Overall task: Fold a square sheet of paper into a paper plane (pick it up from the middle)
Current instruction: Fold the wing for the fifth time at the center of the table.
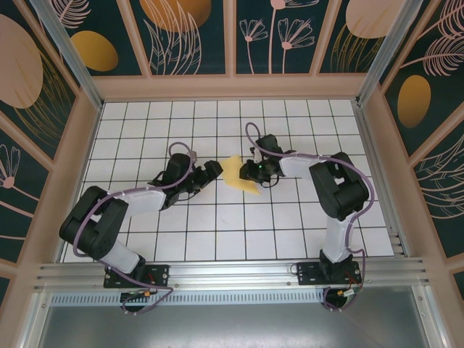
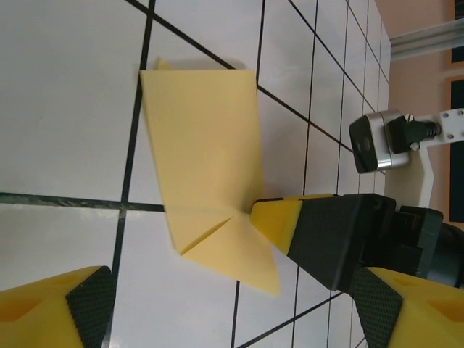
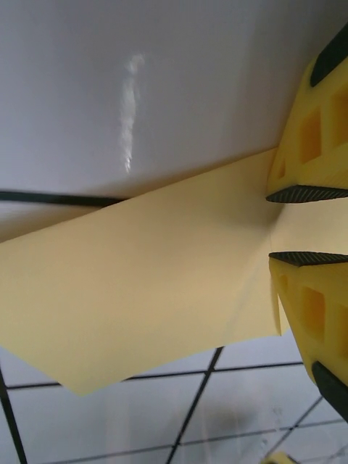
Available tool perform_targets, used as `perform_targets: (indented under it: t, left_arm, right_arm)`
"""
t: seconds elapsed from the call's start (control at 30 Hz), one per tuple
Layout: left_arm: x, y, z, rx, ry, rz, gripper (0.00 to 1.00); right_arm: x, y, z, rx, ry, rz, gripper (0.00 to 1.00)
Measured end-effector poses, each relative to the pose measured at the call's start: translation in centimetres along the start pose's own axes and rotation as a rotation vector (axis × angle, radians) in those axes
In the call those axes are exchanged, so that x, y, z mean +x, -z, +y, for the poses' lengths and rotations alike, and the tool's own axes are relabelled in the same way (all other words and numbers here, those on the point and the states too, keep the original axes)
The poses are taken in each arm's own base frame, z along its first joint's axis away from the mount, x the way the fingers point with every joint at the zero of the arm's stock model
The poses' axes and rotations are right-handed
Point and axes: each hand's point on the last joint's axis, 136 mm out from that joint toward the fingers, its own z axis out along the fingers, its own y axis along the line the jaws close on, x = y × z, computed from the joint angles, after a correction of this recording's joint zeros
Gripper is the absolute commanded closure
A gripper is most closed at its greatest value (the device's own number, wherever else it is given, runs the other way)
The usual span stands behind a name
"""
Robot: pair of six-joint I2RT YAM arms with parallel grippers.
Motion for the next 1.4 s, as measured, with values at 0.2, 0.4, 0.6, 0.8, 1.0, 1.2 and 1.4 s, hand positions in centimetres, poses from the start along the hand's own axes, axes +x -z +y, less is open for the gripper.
perform_targets:
  t: [0.2, 0.4, 0.6, 0.8, 1.0, 1.2, 1.4]
  left_arm:
    - [1.6, -0.6, 0.2, -0.015, 0.053, 0.036, 0.27]
    - [2.4, -0.8, 0.9, -0.060, 0.114, 0.034, 0.32]
    - [3.7, -1.5, 1.8, -0.091, 0.155, 0.064, 0.35]
    - [4.4, -1.8, 3.0, -0.131, 0.179, 0.083, 0.36]
    - [4.4, -2.3, 2.5, -0.124, 0.188, 0.095, 0.42]
    - [4.6, -3.0, 2.5, -0.126, 0.194, 0.112, 0.47]
    - [4.6, -3.9, 2.2, -0.105, 0.201, 0.130, 0.56]
  right_arm:
    - [1.2, -0.7, 1.5, -0.098, 0.005, 0.056, 0.72]
    - [1.5, -0.7, 1.6, -0.140, -0.011, 0.065, 0.72]
    - [1.4, -0.5, 1.5, -0.159, -0.030, 0.065, 0.75]
    - [1.4, -0.4, 1.0, -0.181, -0.051, 0.061, 0.77]
    - [1.4, -0.3, 0.9, -0.204, -0.070, 0.062, 0.77]
    - [1.4, -0.3, 0.9, -0.218, -0.073, 0.062, 0.77]
    - [1.4, -0.2, 0.9, -0.231, -0.076, 0.062, 0.77]
